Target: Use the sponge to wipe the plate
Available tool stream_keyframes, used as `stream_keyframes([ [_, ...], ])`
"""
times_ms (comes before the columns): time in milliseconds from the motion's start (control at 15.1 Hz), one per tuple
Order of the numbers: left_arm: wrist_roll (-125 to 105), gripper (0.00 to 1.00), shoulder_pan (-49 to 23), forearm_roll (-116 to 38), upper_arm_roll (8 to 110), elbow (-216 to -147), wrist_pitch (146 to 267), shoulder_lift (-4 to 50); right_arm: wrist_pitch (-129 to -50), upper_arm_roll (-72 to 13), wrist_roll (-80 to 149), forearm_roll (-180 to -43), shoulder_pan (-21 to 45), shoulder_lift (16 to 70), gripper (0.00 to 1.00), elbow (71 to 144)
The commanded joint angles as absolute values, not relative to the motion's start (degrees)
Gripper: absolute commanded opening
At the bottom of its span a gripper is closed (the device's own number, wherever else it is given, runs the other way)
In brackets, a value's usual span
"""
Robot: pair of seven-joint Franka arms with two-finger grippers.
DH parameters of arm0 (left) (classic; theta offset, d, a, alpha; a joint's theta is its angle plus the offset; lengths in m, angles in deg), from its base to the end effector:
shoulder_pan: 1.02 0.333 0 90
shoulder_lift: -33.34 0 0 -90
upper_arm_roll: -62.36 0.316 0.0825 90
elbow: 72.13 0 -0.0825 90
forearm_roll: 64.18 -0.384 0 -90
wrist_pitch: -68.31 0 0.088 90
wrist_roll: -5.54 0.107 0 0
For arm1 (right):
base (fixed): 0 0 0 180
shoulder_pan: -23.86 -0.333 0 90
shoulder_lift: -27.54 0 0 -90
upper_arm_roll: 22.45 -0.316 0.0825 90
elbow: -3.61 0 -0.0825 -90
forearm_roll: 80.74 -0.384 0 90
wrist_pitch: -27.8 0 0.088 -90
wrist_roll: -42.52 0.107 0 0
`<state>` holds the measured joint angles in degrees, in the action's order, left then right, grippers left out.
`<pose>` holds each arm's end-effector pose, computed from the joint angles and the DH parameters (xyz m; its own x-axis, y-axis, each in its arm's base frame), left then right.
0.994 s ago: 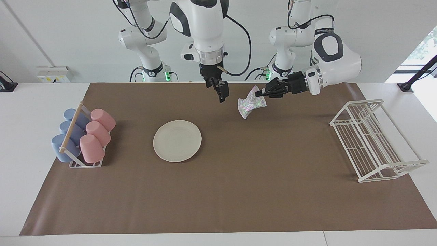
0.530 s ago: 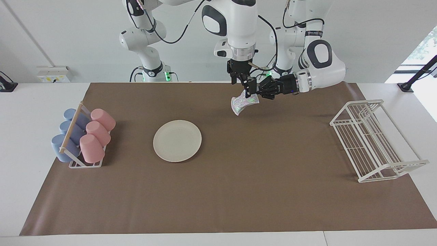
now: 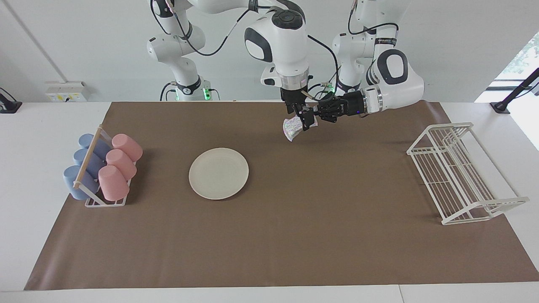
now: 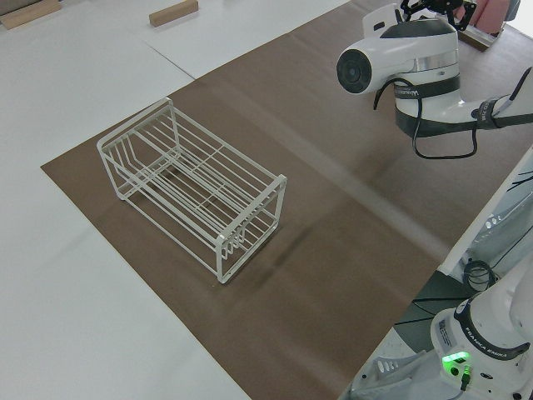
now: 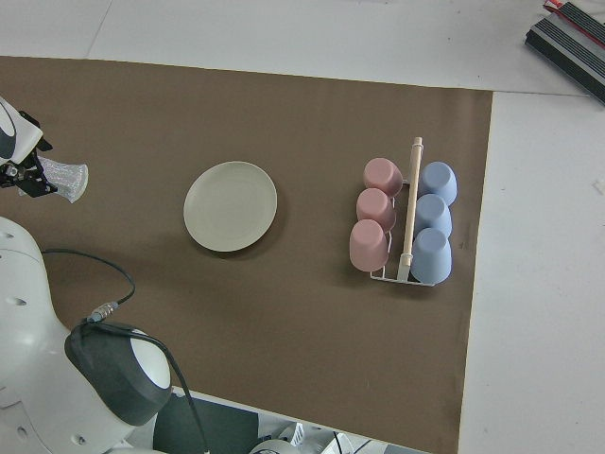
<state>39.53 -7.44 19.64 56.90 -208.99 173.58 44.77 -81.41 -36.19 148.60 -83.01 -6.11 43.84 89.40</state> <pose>0.4398 -0.1748 0.4292 0.9988 -0.0480 0.0104 -0.0224 -0.2547 0.9668 0.4879 0.4443 0.5230 0.4439 -0.8855 -0.1373 -0.8957 -0.4341 -0.0959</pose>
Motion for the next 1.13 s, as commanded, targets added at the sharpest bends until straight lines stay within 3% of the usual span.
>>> stream_keyframes([
  [0,41.66,0.00,-7.26,20.99,57.52,-210.82,171.94,46.26,-82.76,-36.43,148.52,-84.25,-5.15,41.25,1.00,92.90],
  [597,41.92,0.00,-7.26,20.99,57.52,-210.91,171.94,46.43,-86.18,-36.60,148.34,-84.51,-4.70,39.23,0.98,97.74],
  [663,41.92,0.00,-7.26,20.99,57.61,-210.91,171.76,46.43,-87.76,-36.60,148.34,-85.56,-4.62,39.31,0.92,97.83],
  [796,41.92,0.00,-7.26,20.99,57.61,-211.08,171.58,46.43,-89.44,-36.60,148.17,-88.46,-4.53,39.14,0.69,98.79],
  [862,42.01,0.00,-7.26,20.99,57.61,-211.26,171.58,46.52,-89.44,-36.52,147.55,-88.47,-4.62,39.05,0.65,99.05],
  [994,42.19,0.00,-7.08,20.99,57.61,-211.26,171.50,46.52,-89.36,-36.51,146.76,-88.47,-4.62,38.96,0.41,99.15],
  [1061,42.19,0.00,-6.91,20.99,57.61,-211.26,171.41,46.52,-89.27,-36.51,146.50,-88.47,-4.53,38.96,0.19,99.15],
])
